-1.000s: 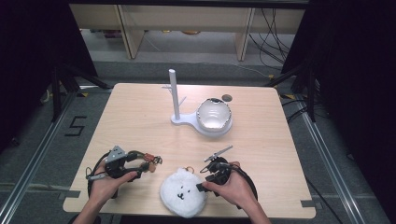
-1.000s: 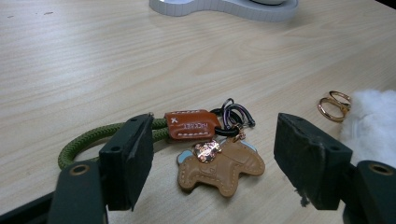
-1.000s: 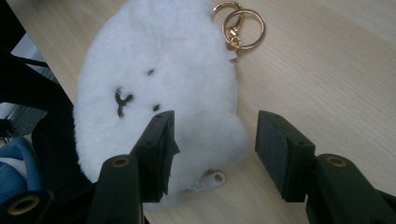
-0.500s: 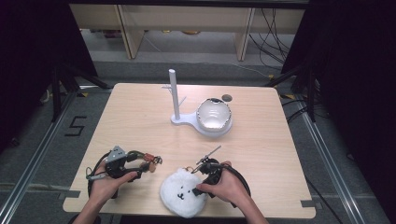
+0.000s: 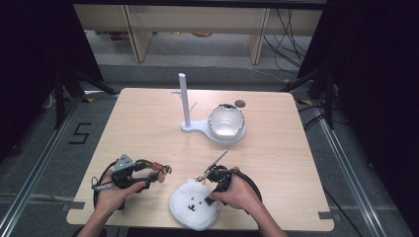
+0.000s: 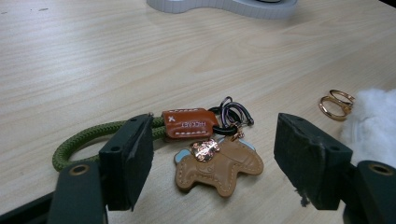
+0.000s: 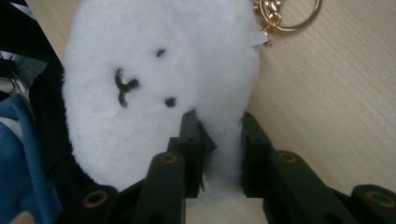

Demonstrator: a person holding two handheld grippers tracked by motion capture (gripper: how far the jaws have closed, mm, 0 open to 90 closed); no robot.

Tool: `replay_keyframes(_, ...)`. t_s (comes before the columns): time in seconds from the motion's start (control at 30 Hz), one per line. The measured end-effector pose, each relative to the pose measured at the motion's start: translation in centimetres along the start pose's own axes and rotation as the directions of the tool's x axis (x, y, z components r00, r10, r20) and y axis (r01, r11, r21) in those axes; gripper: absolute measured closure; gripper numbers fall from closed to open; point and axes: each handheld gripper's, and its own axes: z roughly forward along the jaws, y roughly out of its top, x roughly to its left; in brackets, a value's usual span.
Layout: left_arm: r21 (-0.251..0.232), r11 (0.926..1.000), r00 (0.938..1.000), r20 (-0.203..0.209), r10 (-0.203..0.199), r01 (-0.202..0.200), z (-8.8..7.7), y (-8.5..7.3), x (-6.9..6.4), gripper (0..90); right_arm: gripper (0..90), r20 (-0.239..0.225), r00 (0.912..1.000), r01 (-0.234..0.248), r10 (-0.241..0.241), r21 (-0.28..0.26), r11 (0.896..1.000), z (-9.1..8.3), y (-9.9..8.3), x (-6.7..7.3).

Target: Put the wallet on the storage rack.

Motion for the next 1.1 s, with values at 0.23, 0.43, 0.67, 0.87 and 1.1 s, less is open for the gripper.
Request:
replay_keyframes(0.23,-0.003,1.0000,1.0000,0.005,0.001,-0.001,0.0,0.0,0.0,27.9,81.2,0.018,0.9993,0.033,-0.033,-0.017,0.999,-0.5,-0.3,0.6)
replay_keyframes(0.43,-0.004,1.0000,1.0000,-0.002,-0.003,0.003,-0.1,-0.1,0.1,27.9,81.4,0.053,0.9974,0.052,-0.049,-0.056,0.997,-1.9,-0.6,0.8)
replay_keyframes(0.67,-0.011,0.9999,1.0000,0.001,-0.003,0.003,0.0,-0.1,0.1,27.9,81.6,0.112,0.9901,0.098,-0.085,-0.110,0.989,-4.9,-0.8,0.8)
replay_keyframes(0.87,-0.005,1.0000,1.0000,-0.006,-0.001,0.001,-0.1,-0.2,0.1,27.9,81.6,0.172,0.9814,0.109,-0.085,-0.137,0.985,-6.9,-1.0,0.0)
replay_keyframes(1.1,-0.009,1.0000,1.0000,-0.007,0.000,0.000,-0.1,-0.1,0.0,27.4,81.5,0.217,0.9737,0.106,-0.070,-0.161,0.981,-8.9,-1.0,-0.9)
